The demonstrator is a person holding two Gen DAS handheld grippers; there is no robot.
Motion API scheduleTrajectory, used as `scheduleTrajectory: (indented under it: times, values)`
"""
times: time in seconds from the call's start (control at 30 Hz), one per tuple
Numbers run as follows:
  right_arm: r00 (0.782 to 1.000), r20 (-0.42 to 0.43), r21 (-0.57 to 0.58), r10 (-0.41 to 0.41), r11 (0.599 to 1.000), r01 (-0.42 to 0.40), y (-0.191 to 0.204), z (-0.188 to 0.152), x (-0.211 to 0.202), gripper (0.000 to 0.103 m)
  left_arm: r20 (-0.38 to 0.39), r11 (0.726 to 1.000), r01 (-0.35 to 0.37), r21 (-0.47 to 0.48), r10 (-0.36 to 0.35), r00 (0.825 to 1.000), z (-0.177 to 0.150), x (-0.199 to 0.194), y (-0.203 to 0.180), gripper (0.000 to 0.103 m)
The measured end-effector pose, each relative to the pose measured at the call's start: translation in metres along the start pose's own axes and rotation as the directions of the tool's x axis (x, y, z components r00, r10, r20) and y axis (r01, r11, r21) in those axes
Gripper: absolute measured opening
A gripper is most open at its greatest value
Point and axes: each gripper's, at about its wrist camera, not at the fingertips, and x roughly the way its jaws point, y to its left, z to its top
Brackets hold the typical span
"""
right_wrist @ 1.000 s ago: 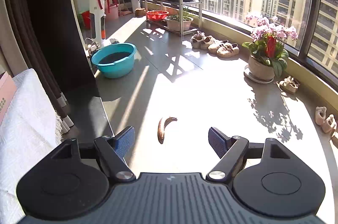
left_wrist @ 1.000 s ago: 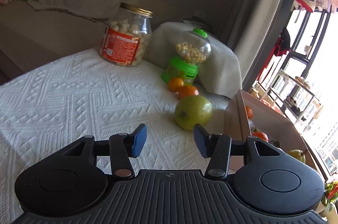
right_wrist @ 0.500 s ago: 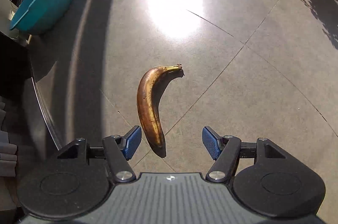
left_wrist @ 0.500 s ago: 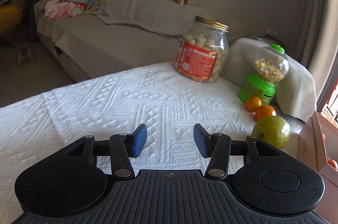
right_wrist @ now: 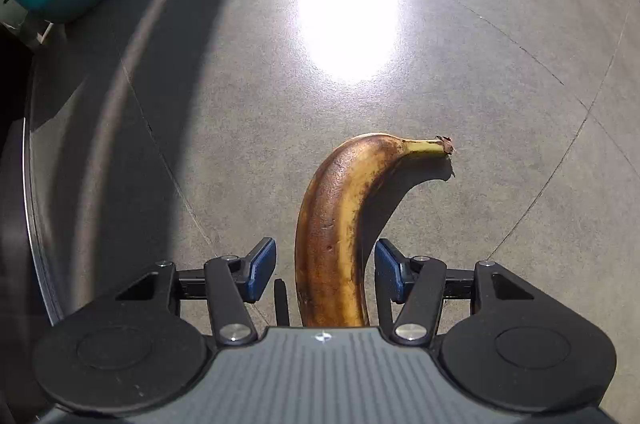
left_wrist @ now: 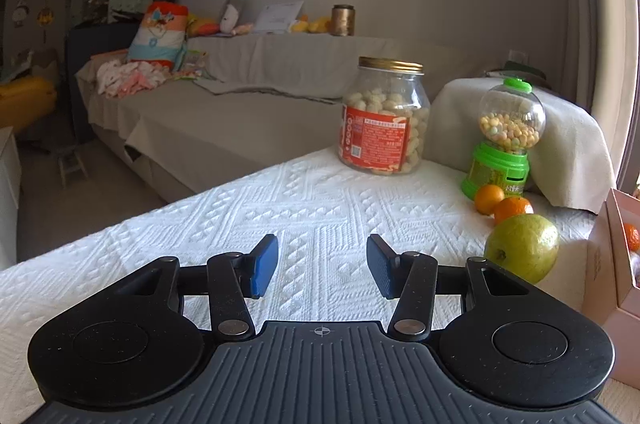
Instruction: Organize fruits
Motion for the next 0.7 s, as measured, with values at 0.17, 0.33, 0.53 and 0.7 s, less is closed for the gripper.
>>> scheduleTrajectory:
  times: [0.17,0.33,0.53,0.7]
  values:
    - [0.992,0.057,-0.094,-0.112,0.989,0.117,0.018,-0.005,0.008,0.036,-0.001,1.0,-0.008,0.03,0.008,1.0,0.0,0.001,-0.005,0.054]
    - [0.998,0.051,-0.077,0.043,0.996,-0.039,-0.006,-0.028,-0.026,0.035,-0.057,0.998,-0.045,0.033,0.046,0.997,0.0,0.011,-0.006,0.054]
    - [0.942,0.148,-0.13,0.3,0.95,-0.283,-0.055,-0.085,-0.164,0.035,-0.197,0.992,-0.039,0.12,0.063,0.978,-0.003,0.033,-0.017,0.046]
    - [0.87,0.221,-0.202,0.442,0.893,-0.402,-0.091,-0.154,-0.319,0.035,-0.208,0.99,0.077,0.116,-0.051,0.977,-0.005,0.032,-0.016,0.027]
